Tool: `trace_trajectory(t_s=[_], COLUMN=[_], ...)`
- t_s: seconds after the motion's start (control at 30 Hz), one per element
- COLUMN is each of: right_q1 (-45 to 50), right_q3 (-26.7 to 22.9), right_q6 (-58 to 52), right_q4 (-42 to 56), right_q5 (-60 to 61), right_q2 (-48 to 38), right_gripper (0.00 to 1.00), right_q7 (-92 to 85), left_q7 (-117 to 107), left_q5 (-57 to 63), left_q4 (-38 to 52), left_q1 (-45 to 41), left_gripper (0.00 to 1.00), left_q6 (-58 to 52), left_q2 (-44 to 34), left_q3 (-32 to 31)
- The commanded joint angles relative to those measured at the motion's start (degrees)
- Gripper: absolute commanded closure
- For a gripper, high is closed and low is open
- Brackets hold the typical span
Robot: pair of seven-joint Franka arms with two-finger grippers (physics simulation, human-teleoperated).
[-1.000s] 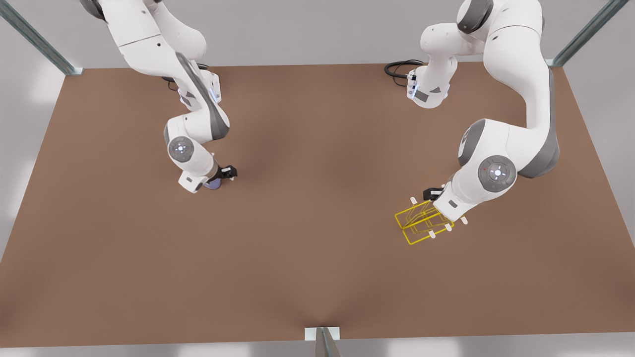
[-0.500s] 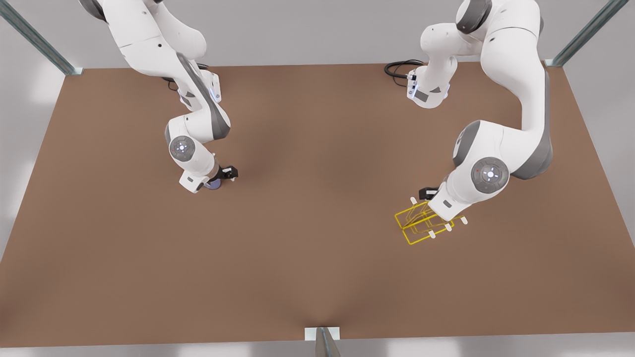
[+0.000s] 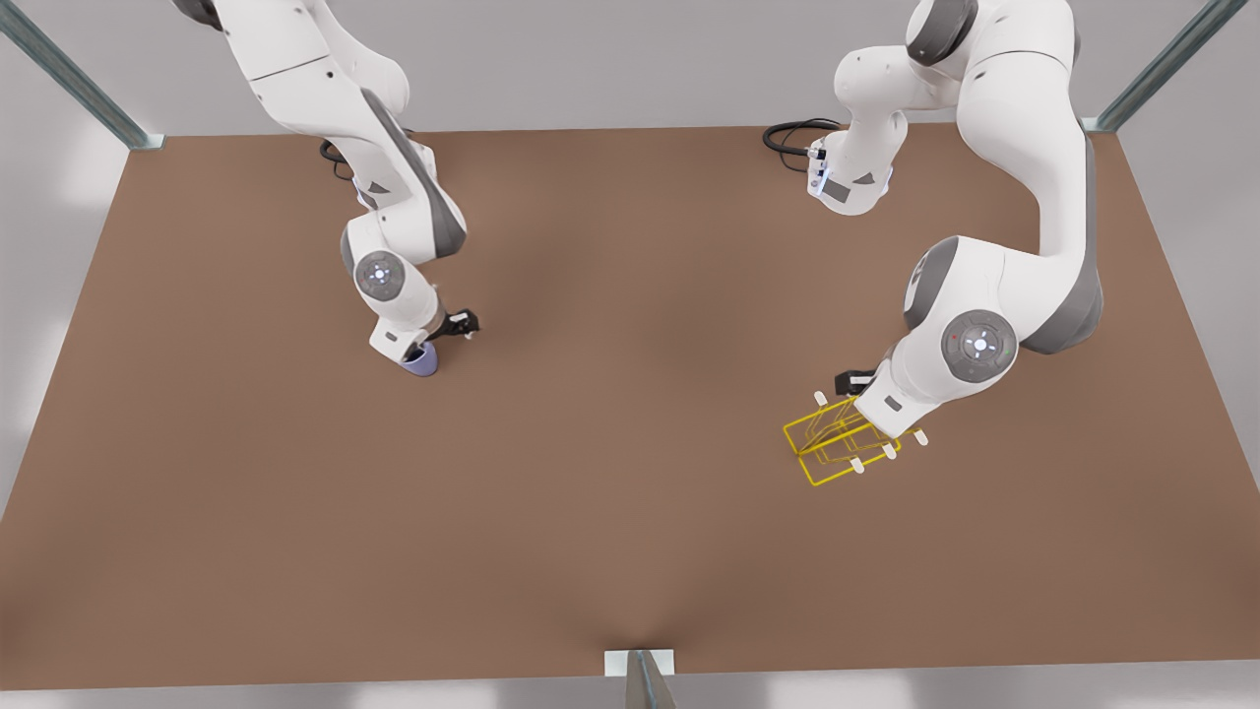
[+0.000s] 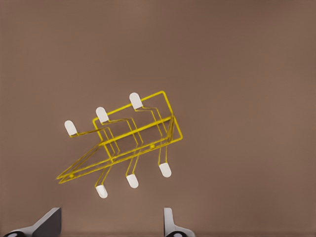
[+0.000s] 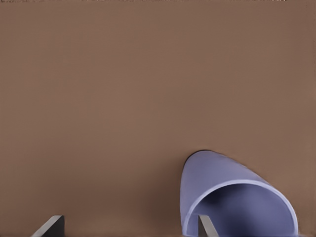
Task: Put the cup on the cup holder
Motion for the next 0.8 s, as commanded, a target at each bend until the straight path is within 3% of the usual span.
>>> trace_trajectory(t_s=[0.0, 0.3, 0.43, 0.47, 0.5, 0.63, 0.67, 0.77], right_q1=[0.25, -2.12, -5.71, -7.13, -7.57, -8.01, -7.39, -5.11], right_q3=[0.05, 0.93, 0.93, 0.93, 0.93, 0.76, 0.76, 0.76], right_q6=[-1.95, 1.38, 6.48, 6.31, 4.82, -0.72, -0.72, 4.02], right_q4=[-0.22, -8.04, -5.94, -2.95, -0.4, 6.28, 6.28, 5.84], right_q5=[-0.09, -8.79, -10.02, -10.02, -9.93, -10.28, -10.2, -10.2], right_q2=[-0.71, -0.71, 3.15, 4.12, 4.12, 5.7, 5.96, 10.8], right_gripper=[0.0, 0.0, 0.0, 0.04, 0.17, 0.22, 0.36, 0.38], right_q7=[-0.26, -1.41, -0.97, -0.53, 0.09, 0.79, 1.58, 6.24], left_q7=[-0.13, -0.13, -0.13, -0.13, -0.21, -0.21, -0.21, -1.44], left_q5=[-0.03, 0.14, 0.32, 0.32, 0.32, 0.32, 0.32, 0.32], left_q4=[0.01, 0.1, 0.27, 0.28, 0.19, 0.19, 0.19, 0.19], left_q1=[0.03, 0.03, -0.23, -0.32, -0.58, -0.58, -0.67, -0.94], left_gripper=[0.0, 0.0, 0.0, 0.0, 0.0, 0.0, 0.0, 0.0], left_q6=[-0.09, -0.26, 0.35, 0.35, 0.18, 0.18, 0.0, -0.09], left_q2=[-0.04, -0.22, 0.05, 0.05, -0.04, -0.04, -0.13, -0.13], left_q3=[-0.03, -0.03, -0.03, -0.03, -0.03, -0.03, -0.03, 0.06])
